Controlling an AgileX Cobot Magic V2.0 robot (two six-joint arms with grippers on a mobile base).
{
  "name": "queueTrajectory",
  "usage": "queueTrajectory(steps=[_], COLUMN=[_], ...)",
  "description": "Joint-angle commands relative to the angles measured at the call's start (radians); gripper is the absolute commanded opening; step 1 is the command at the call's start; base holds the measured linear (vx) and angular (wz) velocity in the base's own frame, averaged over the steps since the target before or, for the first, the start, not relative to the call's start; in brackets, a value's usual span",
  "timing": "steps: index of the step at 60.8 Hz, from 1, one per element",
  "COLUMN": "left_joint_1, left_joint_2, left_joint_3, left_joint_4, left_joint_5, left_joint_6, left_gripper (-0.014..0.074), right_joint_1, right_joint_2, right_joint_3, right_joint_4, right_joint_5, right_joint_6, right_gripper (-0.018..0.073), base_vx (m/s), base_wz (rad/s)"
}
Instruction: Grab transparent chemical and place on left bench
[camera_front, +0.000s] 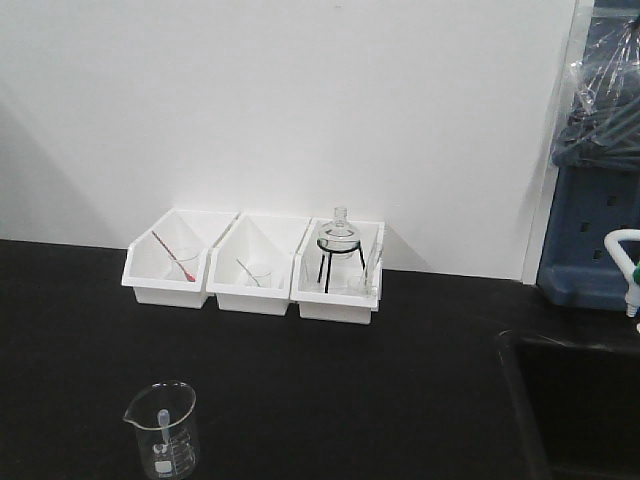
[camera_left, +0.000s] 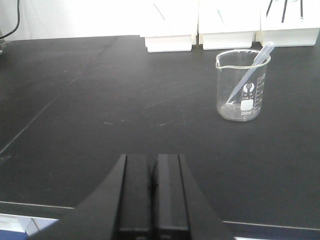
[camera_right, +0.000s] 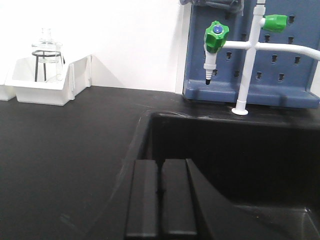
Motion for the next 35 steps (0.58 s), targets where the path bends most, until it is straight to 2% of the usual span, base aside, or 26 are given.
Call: queueTrajectory(steps=[1,35], left_joint_1=[-0.002,-0.002], left_joint_2=[-0.019,-0.019], left_joint_3=[0.016,0.016], left_joint_4=[-0.001,-0.001], left_joint_5=[-0.078,-0.078], left_joint_6=[-0.008,-0.008], left_gripper=[-0.0003,-0.0003], right_joint_1=[-0.008,-0.008], right_joint_2=[-0.005,-0.005], right_joint_3=[0.007,0.007], right_joint_4=[0.008,0.009], right_joint_5=[-0.093,-0.093], right_joint_6=[-0.016,-0.016], right_gripper=[-0.0004,-0.0004], base_vx=[0.0,0.0], base_wz=[0.0,0.0])
